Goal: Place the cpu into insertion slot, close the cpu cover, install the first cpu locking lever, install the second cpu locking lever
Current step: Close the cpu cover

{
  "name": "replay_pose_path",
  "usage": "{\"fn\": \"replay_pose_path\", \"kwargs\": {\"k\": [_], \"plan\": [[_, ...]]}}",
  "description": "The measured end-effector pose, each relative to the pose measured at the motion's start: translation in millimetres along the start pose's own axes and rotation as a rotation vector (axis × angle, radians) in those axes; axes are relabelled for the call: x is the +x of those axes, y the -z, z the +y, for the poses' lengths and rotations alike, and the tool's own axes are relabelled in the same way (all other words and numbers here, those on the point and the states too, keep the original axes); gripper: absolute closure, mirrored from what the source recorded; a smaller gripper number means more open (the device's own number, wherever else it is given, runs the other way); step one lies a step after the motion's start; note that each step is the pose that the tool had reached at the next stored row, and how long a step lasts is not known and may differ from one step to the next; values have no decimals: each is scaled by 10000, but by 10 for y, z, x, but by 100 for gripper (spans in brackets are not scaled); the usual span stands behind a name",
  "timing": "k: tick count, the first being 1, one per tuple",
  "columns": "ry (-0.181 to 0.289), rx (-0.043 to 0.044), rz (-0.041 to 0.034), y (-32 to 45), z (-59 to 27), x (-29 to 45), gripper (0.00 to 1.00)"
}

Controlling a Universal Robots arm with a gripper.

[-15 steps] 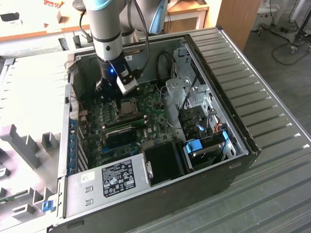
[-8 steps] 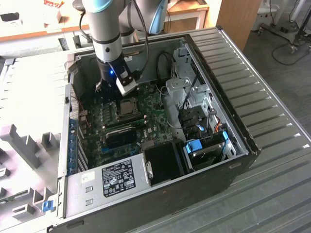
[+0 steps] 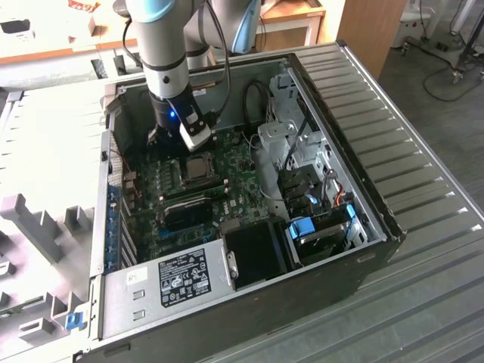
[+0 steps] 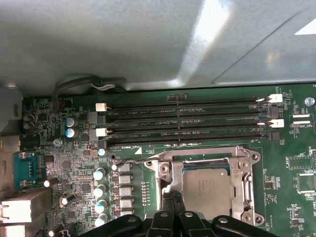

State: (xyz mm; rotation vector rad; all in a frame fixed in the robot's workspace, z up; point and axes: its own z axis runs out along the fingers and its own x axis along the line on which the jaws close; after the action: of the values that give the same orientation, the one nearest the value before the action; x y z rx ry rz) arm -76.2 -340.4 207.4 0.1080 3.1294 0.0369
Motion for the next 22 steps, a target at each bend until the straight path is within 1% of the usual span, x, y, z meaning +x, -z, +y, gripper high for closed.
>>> {"fn": "replay_pose_path", "kwargs": {"k": [5,15,20,22], "plan": [[179,-2,4,-6,0,0,90],[355,-4,8,-10,25,13,90],[617,-7,14,-12,34,13,90],[647,-7,15,-12,34,14,90]]}}
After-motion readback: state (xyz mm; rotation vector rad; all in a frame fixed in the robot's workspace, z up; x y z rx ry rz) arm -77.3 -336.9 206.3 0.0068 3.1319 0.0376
